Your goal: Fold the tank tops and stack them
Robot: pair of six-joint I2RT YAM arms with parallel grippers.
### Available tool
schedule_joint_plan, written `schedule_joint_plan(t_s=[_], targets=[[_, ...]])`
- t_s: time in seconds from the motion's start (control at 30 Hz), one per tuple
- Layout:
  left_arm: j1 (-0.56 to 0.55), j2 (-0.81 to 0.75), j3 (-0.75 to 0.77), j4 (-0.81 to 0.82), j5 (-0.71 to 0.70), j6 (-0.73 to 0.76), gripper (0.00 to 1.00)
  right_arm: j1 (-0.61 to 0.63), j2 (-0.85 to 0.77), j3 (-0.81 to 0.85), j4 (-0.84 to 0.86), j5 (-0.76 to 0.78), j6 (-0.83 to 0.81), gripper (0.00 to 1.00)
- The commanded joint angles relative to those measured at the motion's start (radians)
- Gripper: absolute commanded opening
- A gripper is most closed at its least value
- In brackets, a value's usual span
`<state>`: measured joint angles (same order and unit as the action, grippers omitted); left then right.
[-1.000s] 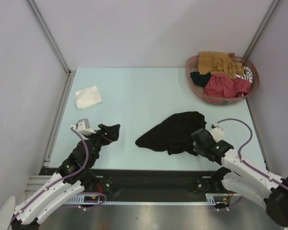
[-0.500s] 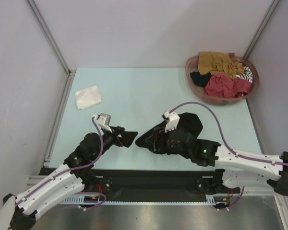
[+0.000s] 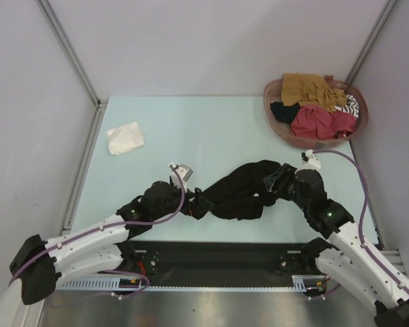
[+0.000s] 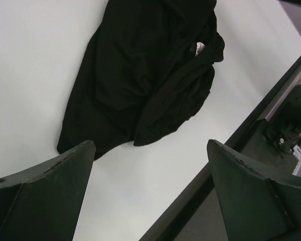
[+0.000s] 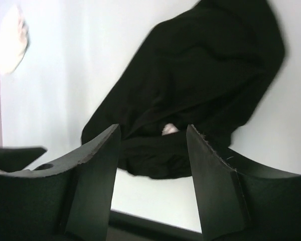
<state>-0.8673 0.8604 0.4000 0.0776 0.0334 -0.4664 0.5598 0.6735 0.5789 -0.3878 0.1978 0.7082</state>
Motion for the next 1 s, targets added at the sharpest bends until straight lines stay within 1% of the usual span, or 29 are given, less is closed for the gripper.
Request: schedule_joint_plan(t_s=[0.0,0.03,0.07,0.13,0.17,0.2,0.23,0.3,0.33,0.4,0.43,0.47,0.53,0.57,0.6,0.63,0.67,0.73,0.77,0.8,0.83,0.87,0.9,0.97], targets=[[-0.030,0.104,0.123,0.082,0.025,0.093,1.00,-0.116,-0.048,-0.023,-0.057,-0.109,0.013,0.60],[-0.036,0.168,0.146,0.076,0.025,0.107,1.00,-0.136,-0.063,-0.028,-0.062,-0.118,0.011,0.60],[-0.044,0.201,0.190,0.071,0.023,0.121,0.99,-0.159,-0.071,-0.033,-0.068,-0.144,0.007,0.60],[-0.071,0.293,0.241,0.041,0.029,0.166,0.95,-0.210,-0.081,-0.037,-0.075,-0.176,-0.004,0.59],[-0.082,0.325,0.294,0.027,0.031,0.178,0.94,-0.221,-0.084,-0.037,-0.083,-0.182,-0.009,0.59],[-0.102,0.357,0.322,0.013,0.031,0.204,0.91,-0.242,-0.086,-0.036,-0.088,-0.189,-0.015,0.59],[-0.113,0.423,0.350,-0.016,0.030,0.215,0.88,-0.250,-0.089,-0.034,-0.094,-0.189,-0.022,0.59],[-0.145,0.486,0.445,-0.045,0.020,0.236,0.80,-0.264,-0.100,-0.033,-0.106,-0.189,-0.027,0.59],[-0.157,0.543,0.477,-0.065,0.013,0.244,0.78,-0.274,-0.104,-0.033,-0.111,-0.189,-0.027,0.59],[-0.192,0.598,0.574,-0.070,0.002,0.270,0.74,-0.281,-0.120,-0.031,-0.134,-0.164,-0.018,0.59],[-0.203,0.653,0.608,-0.117,-0.001,0.278,0.73,-0.287,-0.124,-0.025,-0.147,-0.117,0.000,0.59],[-0.214,0.682,0.681,-0.130,0.000,0.284,0.73,-0.290,-0.126,-0.021,-0.178,-0.089,0.014,0.59],[-0.249,0.768,0.752,-0.165,-0.010,0.310,0.73,-0.294,-0.126,-0.011,-0.219,-0.025,0.045,0.58],[-0.260,0.798,0.819,-0.174,-0.019,0.317,0.71,-0.304,-0.124,0.002,-0.258,0.032,0.074,0.57],[-0.275,0.828,0.853,-0.183,-0.020,0.333,0.67,-0.308,-0.124,0.007,-0.269,0.046,0.076,0.56],[-0.280,0.888,0.888,-0.209,-0.026,0.333,0.66,-0.311,-0.129,0.012,-0.276,0.052,0.079,0.55],[-0.283,0.917,0.951,-0.220,-0.029,0.330,0.61,-0.314,-0.133,0.018,-0.287,0.069,0.079,0.55],[-0.282,0.994,1.009,-0.251,-0.030,0.299,0.57,-0.316,-0.161,0.022,-0.301,0.089,0.100,0.54],[-0.283,1.015,1.058,-0.259,-0.030,0.293,0.55,-0.317,-0.173,0.022,-0.324,0.132,0.114,0.53],[-0.282,1.032,1.080,-0.262,0.000,0.275,0.54,-0.317,-0.187,0.032,-0.351,0.176,0.198,0.53],[-0.283,1.060,1.095,-0.259,0.005,0.259,0.53,-0.316,-0.210,0.038,-0.397,0.300,0.256,0.53],[-0.283,1.072,1.121,-0.253,0.010,0.244,0.53,-0.317,-0.221,0.045,-0.477,0.351,0.317,0.52],[-0.285,1.094,1.134,-0.251,0.022,0.221,0.54,-0.317,-0.232,0.053,-0.499,0.389,0.370,0.52],[-0.288,1.115,1.168,-0.249,0.007,0.206,0.59,-0.316,-0.255,0.056,-0.517,0.430,0.387,0.52]])
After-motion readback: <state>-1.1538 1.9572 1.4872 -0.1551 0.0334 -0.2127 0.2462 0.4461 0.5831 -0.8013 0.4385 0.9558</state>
